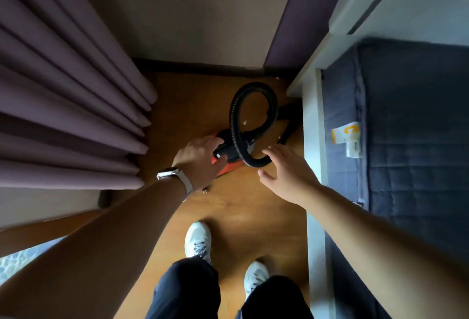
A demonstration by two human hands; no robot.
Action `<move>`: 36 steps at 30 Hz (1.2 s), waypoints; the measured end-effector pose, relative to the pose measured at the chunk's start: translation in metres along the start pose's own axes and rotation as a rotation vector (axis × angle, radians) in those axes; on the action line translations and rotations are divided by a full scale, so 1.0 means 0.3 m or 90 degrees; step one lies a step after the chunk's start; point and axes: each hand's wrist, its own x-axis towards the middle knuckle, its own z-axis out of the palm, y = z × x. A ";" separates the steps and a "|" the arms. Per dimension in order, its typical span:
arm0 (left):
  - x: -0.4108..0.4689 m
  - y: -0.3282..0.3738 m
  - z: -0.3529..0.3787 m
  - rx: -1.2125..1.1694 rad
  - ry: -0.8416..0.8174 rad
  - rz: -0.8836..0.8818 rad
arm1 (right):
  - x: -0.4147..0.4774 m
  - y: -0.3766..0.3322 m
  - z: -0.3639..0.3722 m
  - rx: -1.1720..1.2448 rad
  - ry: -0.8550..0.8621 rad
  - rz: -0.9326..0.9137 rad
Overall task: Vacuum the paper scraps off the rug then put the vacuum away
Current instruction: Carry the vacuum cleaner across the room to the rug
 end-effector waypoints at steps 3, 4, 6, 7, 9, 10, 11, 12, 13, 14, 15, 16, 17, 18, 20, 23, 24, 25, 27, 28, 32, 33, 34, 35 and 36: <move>0.097 -0.096 0.199 -0.012 0.010 -0.004 | 0.109 0.110 0.216 0.003 0.001 0.010; 0.128 -0.127 0.258 -0.016 0.017 -0.005 | 0.142 0.144 0.284 0.005 0.001 0.009; 0.189 -0.187 0.373 -0.016 0.028 -0.005 | 0.210 0.208 0.417 0.012 -0.001 0.007; 0.218 -0.216 0.426 -0.014 0.030 -0.003 | 0.243 0.238 0.479 0.018 0.000 0.008; 0.274 -0.265 0.520 -0.009 0.034 -0.007 | 0.309 0.289 0.590 0.030 0.008 0.020; 0.298 -0.284 0.560 -0.006 0.038 -0.014 | 0.338 0.310 0.639 0.040 0.014 0.028; 0.322 -0.302 0.594 -0.002 0.042 -0.021 | 0.367 0.330 0.683 0.052 0.021 0.033; 0.345 -0.318 0.625 0.002 0.046 -0.026 | 0.392 0.348 0.724 0.065 0.028 0.034; 0.362 -0.327 0.653 0.008 0.048 -0.029 | 0.414 0.365 0.761 0.074 0.033 0.033; 0.379 -0.336 0.677 0.020 0.051 -0.028 | 0.437 0.379 0.794 0.077 0.040 0.029; 0.394 -0.342 0.697 0.034 0.053 -0.021 | 0.457 0.393 0.819 0.076 0.047 0.024; 0.407 -0.344 0.714 0.046 0.052 -0.015 | 0.475 0.407 0.845 0.078 0.054 0.019; 0.418 -0.346 0.729 0.051 0.049 -0.015 | 0.488 0.418 0.866 0.080 0.057 0.017; 0.428 -0.347 0.741 0.048 0.050 -0.019 | 0.502 0.426 0.886 0.080 0.059 0.012; 0.446 -0.352 0.760 0.028 0.052 -0.032 | 0.533 0.437 0.916 0.084 0.060 0.000; 0.464 -0.358 0.782 -0.019 0.050 -0.044 | 0.566 0.450 0.947 0.129 0.061 0.007; 0.470 -0.360 0.787 -0.026 0.048 -0.047 | 0.572 0.453 0.956 0.142 0.060 0.012; 0.478 -0.363 0.788 -0.030 0.044 -0.050 | 0.575 0.454 0.962 0.150 0.060 0.017; 0.499 -0.374 0.787 -0.042 0.032 -0.053 | 0.576 0.456 0.973 0.163 0.064 0.025; 0.510 -0.379 0.786 -0.047 0.025 -0.054 | 0.573 0.457 0.976 0.171 0.068 0.026; 0.542 -0.392 0.777 0.001 0.015 -0.030 | 0.559 0.459 0.958 0.186 0.072 0.020; 0.542 -0.392 0.777 0.015 0.018 -0.029 | 0.556 0.457 0.946 0.188 0.081 0.019; 0.537 -0.393 0.780 0.024 0.026 -0.030 | 0.552 0.452 0.933 0.193 0.093 0.018; 0.527 -0.395 0.785 0.032 0.036 -0.033 | 0.550 0.443 0.917 0.198 0.105 0.014; 0.514 -0.395 0.788 0.038 0.044 -0.035 | 0.547 0.433 0.899 0.202 0.115 0.007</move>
